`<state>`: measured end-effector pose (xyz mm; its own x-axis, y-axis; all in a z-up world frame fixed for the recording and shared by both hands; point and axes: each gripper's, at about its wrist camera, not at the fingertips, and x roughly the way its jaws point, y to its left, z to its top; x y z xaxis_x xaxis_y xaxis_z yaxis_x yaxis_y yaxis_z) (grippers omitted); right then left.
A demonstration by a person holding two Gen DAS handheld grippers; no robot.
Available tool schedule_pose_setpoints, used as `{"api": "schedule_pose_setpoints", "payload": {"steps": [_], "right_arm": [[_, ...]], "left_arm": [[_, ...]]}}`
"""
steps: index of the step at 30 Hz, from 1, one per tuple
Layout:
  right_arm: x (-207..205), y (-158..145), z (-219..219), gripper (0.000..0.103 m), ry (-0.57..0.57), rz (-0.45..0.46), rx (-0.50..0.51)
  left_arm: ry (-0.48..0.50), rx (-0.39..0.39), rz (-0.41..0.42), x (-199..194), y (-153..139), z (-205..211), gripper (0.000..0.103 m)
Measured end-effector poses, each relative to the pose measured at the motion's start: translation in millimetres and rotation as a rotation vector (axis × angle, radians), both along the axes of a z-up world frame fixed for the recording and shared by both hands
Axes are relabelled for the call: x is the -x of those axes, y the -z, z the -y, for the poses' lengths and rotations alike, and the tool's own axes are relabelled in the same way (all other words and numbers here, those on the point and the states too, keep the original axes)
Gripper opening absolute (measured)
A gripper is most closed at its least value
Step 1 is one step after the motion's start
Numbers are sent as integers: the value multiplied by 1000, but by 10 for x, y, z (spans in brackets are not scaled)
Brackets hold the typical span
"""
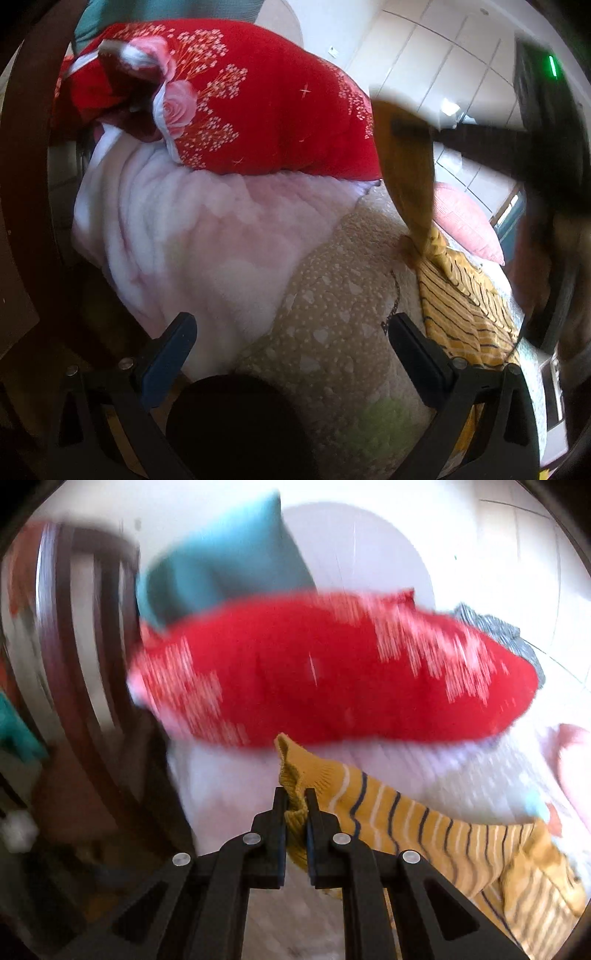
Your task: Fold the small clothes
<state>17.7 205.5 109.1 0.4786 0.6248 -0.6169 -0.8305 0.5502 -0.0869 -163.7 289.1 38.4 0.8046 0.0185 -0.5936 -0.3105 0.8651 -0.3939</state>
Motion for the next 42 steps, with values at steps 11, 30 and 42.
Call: {"api": "schedule_pose_setpoints", "payload": {"steps": [11, 30, 42], "right_arm": [[-781, -524, 1528, 9, 419, -13, -82], [-618, 263, 4910, 41, 992, -333, -214], [962, -351, 5811, 61, 1277, 153, 451]], "left_arm": [[62, -38, -1, -69, -73, 169, 103], [312, -146, -114, -767, -54, 1164, 103], [353, -228, -169, -811, -96, 1611, 103]]}}
